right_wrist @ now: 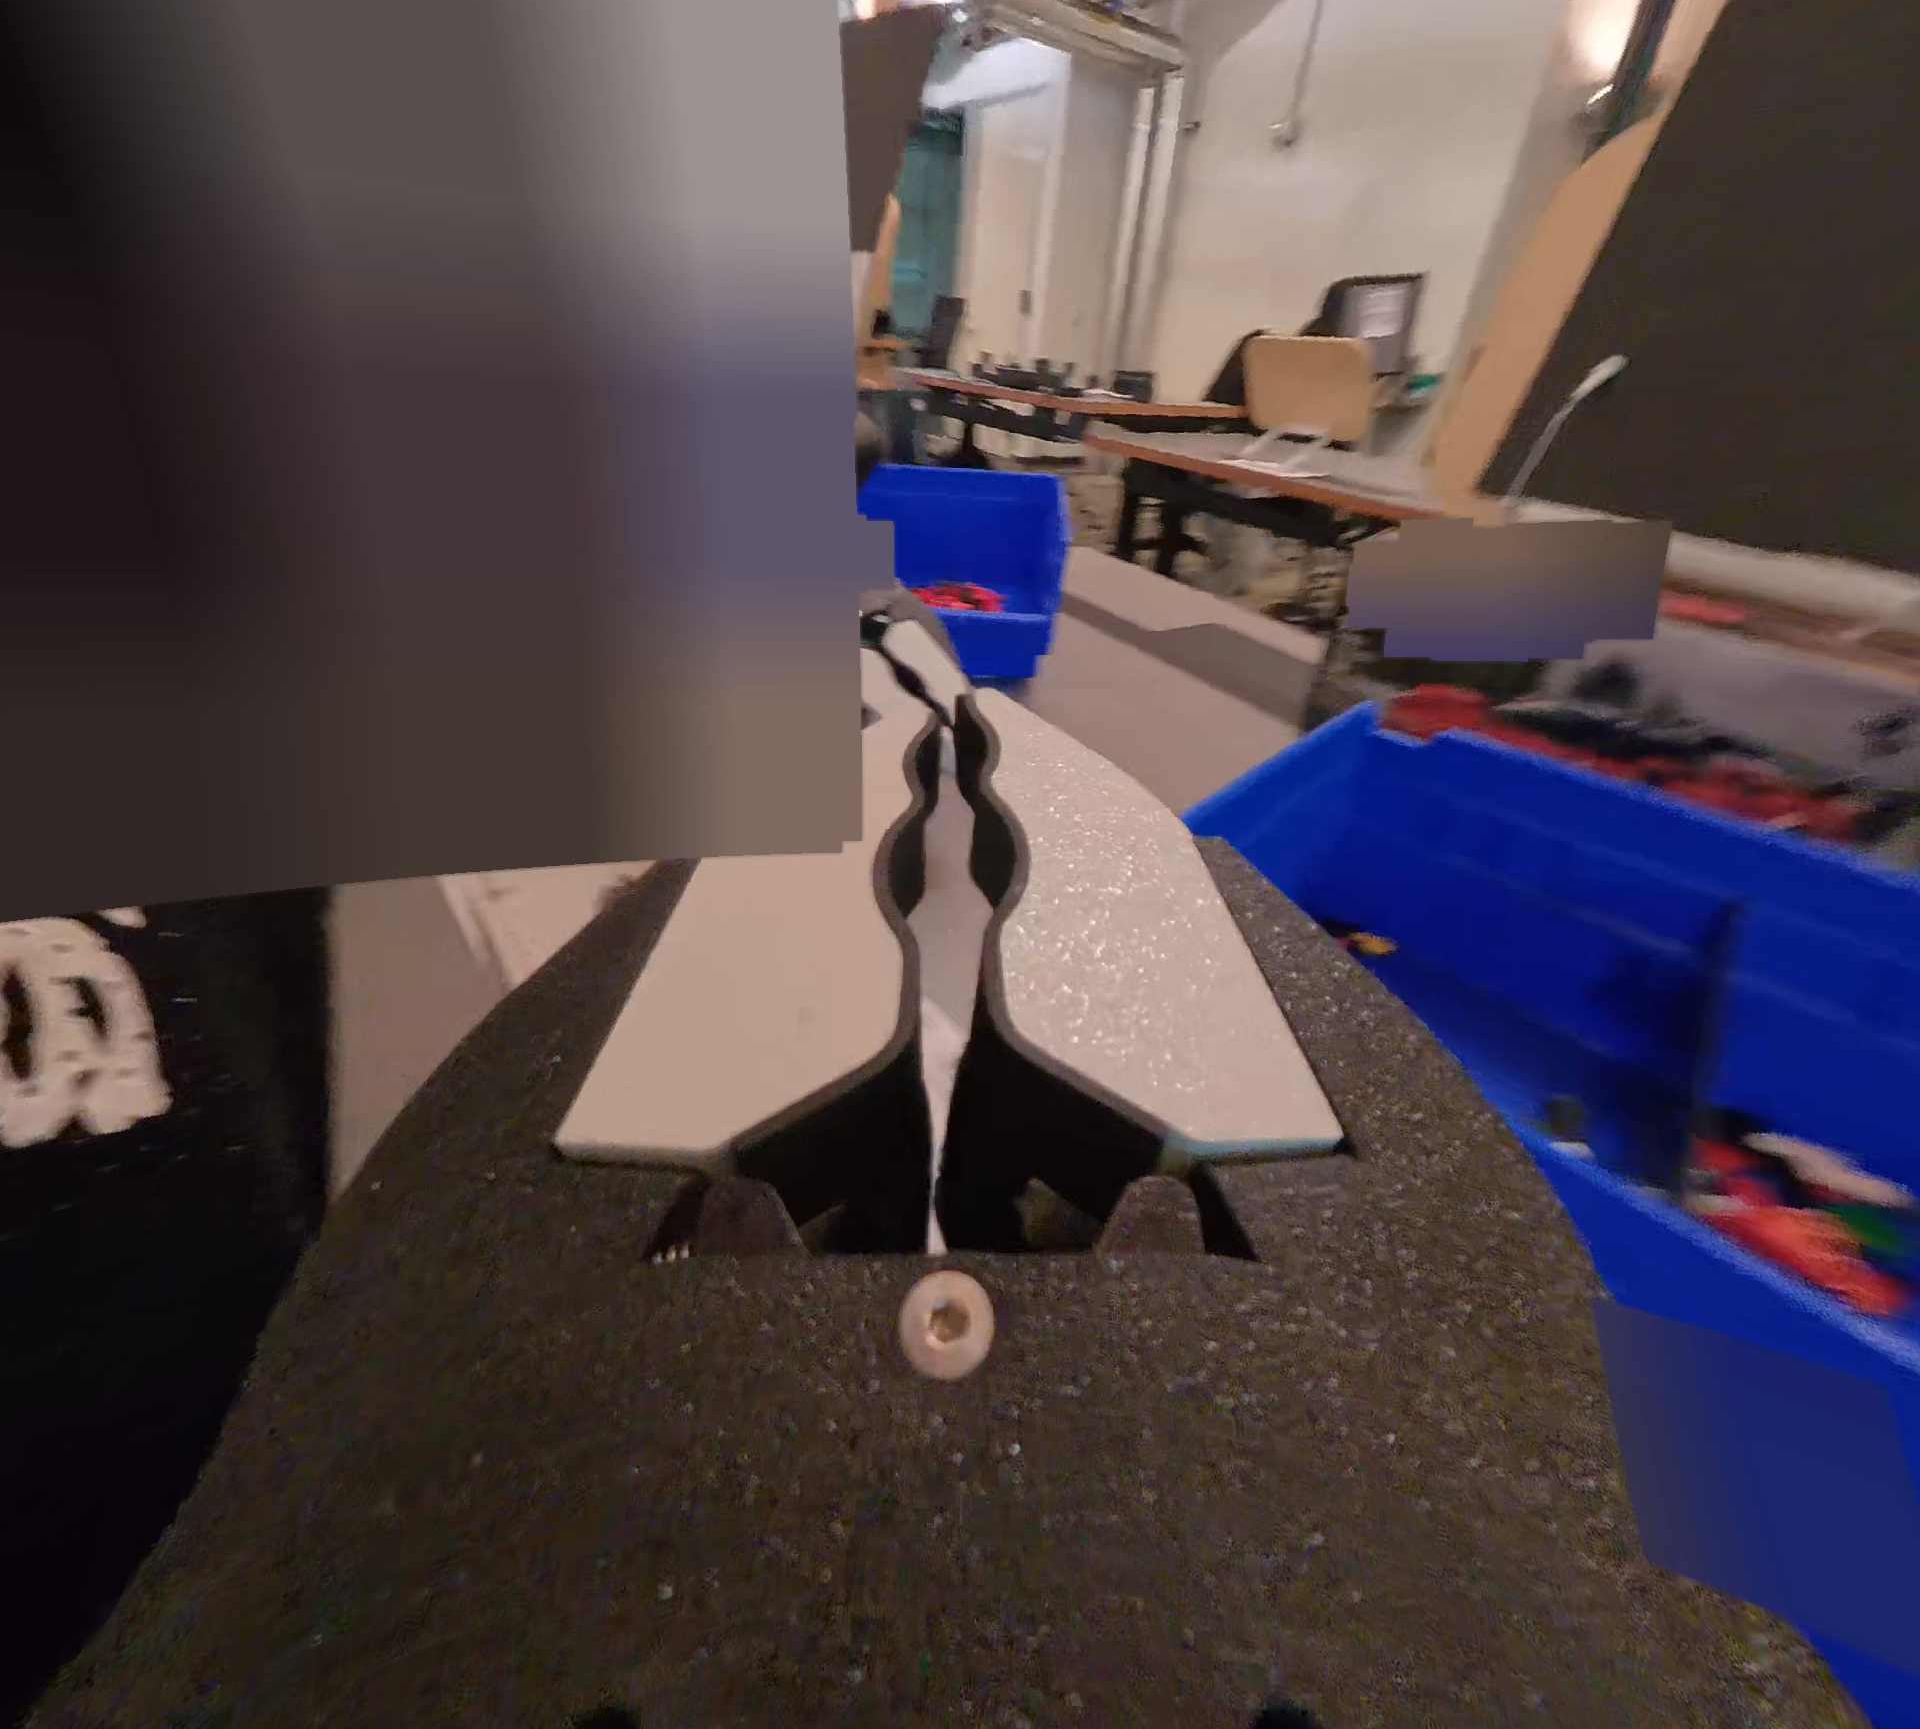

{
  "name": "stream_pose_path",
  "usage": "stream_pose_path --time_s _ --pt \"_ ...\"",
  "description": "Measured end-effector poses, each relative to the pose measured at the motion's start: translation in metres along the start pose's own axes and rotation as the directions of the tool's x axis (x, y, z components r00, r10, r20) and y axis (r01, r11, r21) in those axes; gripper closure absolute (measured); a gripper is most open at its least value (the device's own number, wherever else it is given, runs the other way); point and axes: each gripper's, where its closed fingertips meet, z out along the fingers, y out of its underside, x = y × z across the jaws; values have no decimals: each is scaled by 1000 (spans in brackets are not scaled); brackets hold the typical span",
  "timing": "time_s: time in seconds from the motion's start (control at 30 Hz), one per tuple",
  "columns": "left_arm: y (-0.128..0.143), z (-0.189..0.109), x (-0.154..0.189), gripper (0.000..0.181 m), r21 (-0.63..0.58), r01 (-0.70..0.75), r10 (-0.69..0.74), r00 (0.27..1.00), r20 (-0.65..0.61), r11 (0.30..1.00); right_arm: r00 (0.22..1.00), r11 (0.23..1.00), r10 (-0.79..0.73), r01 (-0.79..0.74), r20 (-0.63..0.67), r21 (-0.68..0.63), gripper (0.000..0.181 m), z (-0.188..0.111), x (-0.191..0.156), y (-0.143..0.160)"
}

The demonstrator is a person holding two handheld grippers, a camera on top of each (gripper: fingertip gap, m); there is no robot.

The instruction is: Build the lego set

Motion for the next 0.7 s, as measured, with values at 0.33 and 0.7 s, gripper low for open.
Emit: stream_pose_path --time_s 0.33,0.7 --pt "-7 -6 -6 167 62 58 -59 998 2 996 914 714 -309 406 264 -571 178 17 78 -7" --pt "-5 -4 -2 166 46 30 -29 999 -15 998 533 158 116 823 838 -545 153 54 151 163"
